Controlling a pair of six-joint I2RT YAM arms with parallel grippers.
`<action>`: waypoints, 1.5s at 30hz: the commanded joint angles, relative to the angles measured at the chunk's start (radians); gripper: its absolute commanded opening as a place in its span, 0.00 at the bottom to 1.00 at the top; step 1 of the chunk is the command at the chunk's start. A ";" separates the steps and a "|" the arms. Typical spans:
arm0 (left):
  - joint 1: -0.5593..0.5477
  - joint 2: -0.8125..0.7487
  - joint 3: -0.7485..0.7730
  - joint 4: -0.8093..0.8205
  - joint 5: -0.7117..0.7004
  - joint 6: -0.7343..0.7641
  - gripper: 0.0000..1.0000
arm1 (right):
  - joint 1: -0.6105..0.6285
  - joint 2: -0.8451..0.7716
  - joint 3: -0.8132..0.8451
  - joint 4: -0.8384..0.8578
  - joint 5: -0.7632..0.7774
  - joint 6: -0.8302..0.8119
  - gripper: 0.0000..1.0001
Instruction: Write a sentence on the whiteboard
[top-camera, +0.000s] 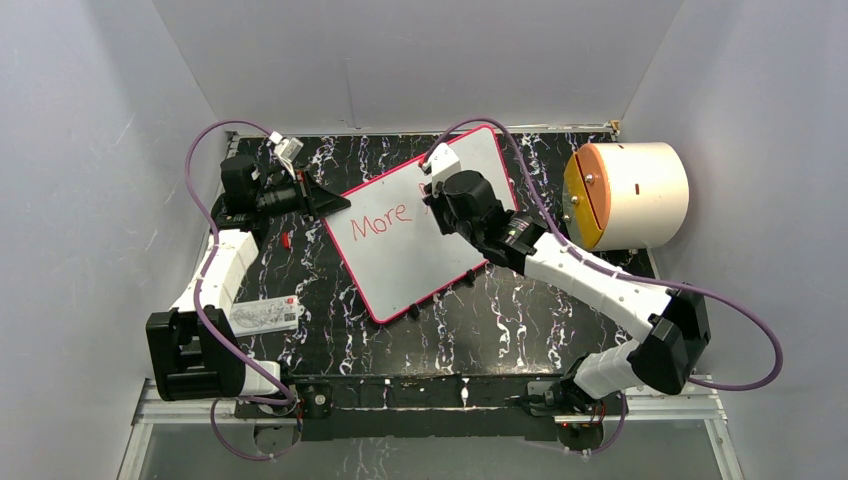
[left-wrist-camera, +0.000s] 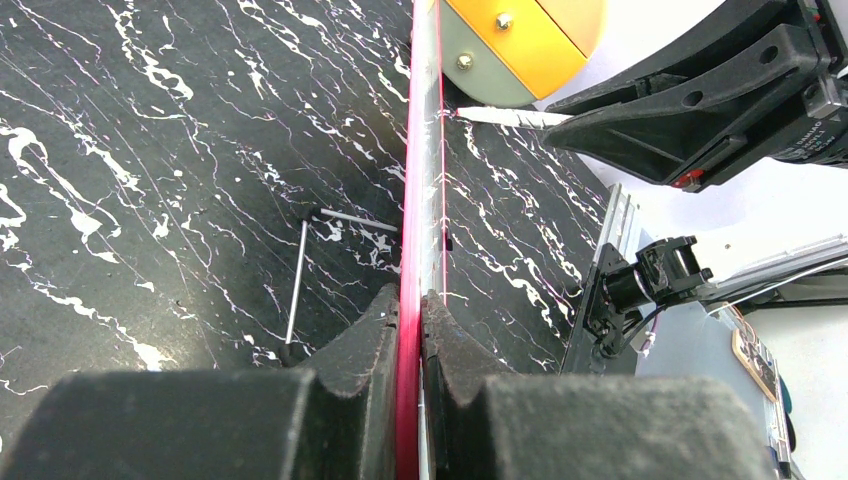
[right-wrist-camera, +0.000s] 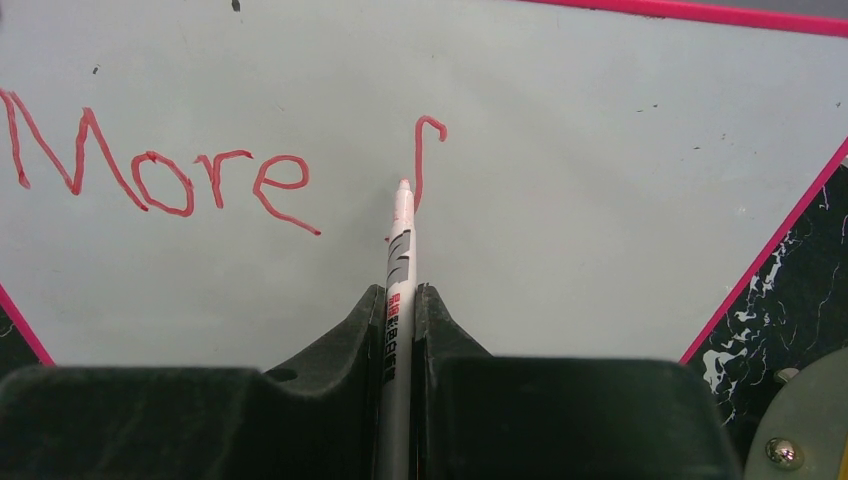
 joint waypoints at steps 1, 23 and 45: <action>-0.031 0.035 -0.033 -0.122 -0.037 0.057 0.00 | 0.002 0.014 0.014 0.075 0.007 -0.007 0.00; -0.031 0.036 -0.033 -0.124 -0.036 0.057 0.00 | -0.005 0.066 0.024 0.075 0.043 -0.017 0.00; -0.031 0.036 -0.032 -0.127 -0.038 0.060 0.00 | -0.011 0.052 0.004 0.090 0.108 -0.013 0.00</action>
